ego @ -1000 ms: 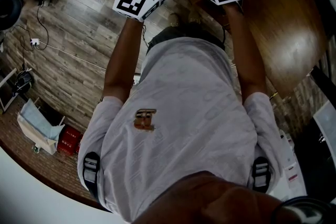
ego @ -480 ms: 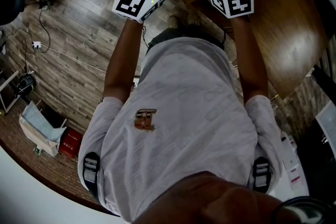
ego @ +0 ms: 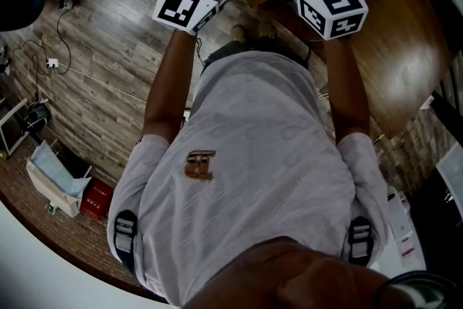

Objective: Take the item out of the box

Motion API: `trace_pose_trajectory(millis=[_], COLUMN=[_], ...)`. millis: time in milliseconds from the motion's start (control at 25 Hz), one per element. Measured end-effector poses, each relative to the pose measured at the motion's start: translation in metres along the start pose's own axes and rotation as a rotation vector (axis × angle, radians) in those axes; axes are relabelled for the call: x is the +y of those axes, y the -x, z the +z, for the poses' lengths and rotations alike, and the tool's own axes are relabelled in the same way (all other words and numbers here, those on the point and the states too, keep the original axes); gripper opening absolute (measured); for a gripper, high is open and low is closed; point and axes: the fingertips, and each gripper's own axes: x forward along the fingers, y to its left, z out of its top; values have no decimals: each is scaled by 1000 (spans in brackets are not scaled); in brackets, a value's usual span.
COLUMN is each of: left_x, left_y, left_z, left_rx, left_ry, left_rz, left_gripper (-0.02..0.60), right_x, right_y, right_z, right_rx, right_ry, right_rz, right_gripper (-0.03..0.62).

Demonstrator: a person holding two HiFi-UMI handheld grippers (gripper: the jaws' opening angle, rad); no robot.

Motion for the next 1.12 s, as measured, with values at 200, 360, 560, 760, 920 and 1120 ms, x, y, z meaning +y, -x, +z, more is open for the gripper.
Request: trace_pose_trajectory(millis=[200,360,560,760,920,1120], left_x=[-4,-8,-10,-12,-15,-17], left_y=[0,2,5,10,11,12], left_z=[5,13,21,20,23,25], left_rx=[-10,-18,-34,-36,-44,-51], left_ry=[-9,-12,-16,-17,-15,-16], left_rz=[0,3,7,16,16,14], left_gripper=[20,20,20,20,20,20], right_x=[7,16,28,35,37,39], right_y=[9,20,29,34,39,42], right_z=[15,30,42,42,43,44], right_rx=[-83,-160,-243,-298,-332,-355], right_ry=[26,46,81,77,67,66], right_rz=[27,50,89,102,105,102], right_gripper=[198,198,198,198,198,196])
